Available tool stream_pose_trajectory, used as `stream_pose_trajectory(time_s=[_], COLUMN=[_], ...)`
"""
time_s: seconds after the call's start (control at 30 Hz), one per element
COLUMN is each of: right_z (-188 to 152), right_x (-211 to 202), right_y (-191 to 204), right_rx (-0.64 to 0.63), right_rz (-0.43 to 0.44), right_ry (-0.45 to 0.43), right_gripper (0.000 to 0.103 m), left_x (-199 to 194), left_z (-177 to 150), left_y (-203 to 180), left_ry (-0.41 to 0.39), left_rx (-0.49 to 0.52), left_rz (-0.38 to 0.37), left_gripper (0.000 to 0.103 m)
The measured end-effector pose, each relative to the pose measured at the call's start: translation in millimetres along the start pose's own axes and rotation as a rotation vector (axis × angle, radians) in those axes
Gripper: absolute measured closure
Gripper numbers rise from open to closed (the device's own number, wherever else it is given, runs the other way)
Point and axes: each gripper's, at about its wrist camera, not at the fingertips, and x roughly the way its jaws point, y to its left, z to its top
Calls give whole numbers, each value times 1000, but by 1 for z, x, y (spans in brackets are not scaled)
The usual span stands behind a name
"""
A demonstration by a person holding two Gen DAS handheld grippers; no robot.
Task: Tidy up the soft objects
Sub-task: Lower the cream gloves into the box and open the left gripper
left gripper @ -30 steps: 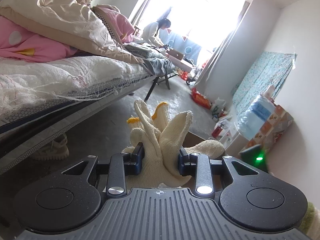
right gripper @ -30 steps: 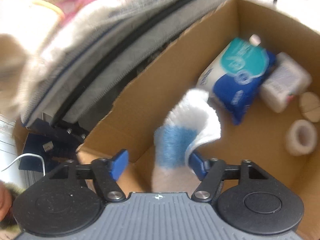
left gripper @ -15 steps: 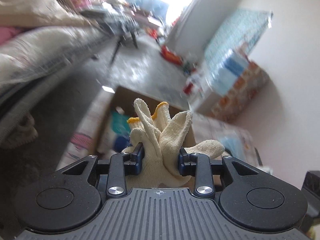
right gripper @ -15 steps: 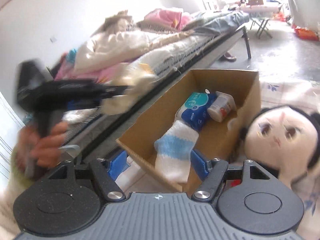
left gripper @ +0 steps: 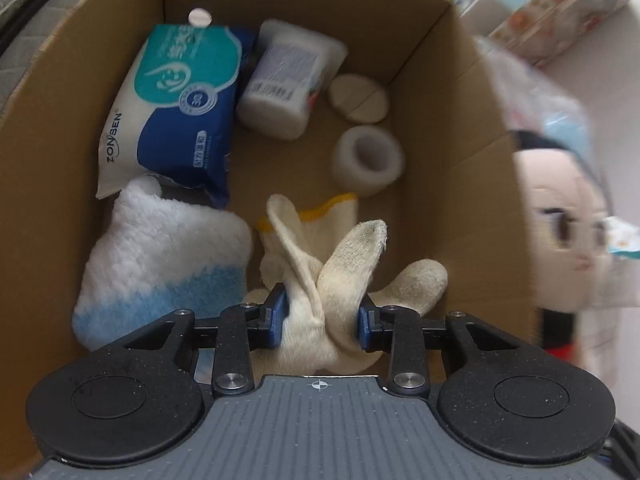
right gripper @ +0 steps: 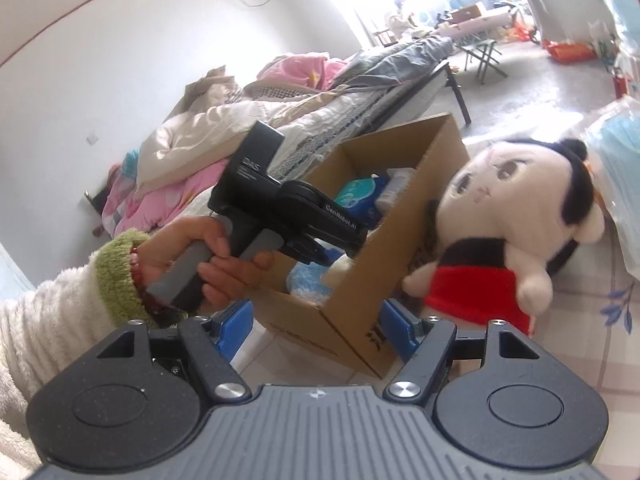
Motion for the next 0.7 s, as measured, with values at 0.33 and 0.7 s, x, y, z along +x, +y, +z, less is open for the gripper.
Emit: stream_pose_trajectory(time_s=[0.33,0.7], right_z=[-10,-13], right_x=[-7,-16], right_y=[-24,-22], right_rx=[31,17], right_rz=[-42,-48], right_ry=[-15,-36], right_gripper=[30,29], left_x=[3,4], left_z=[7,8], left_y=[19,21], left_ry=[54,81], left_rx=[47,53], left_rz=[246,267], left_gripper=[57,31])
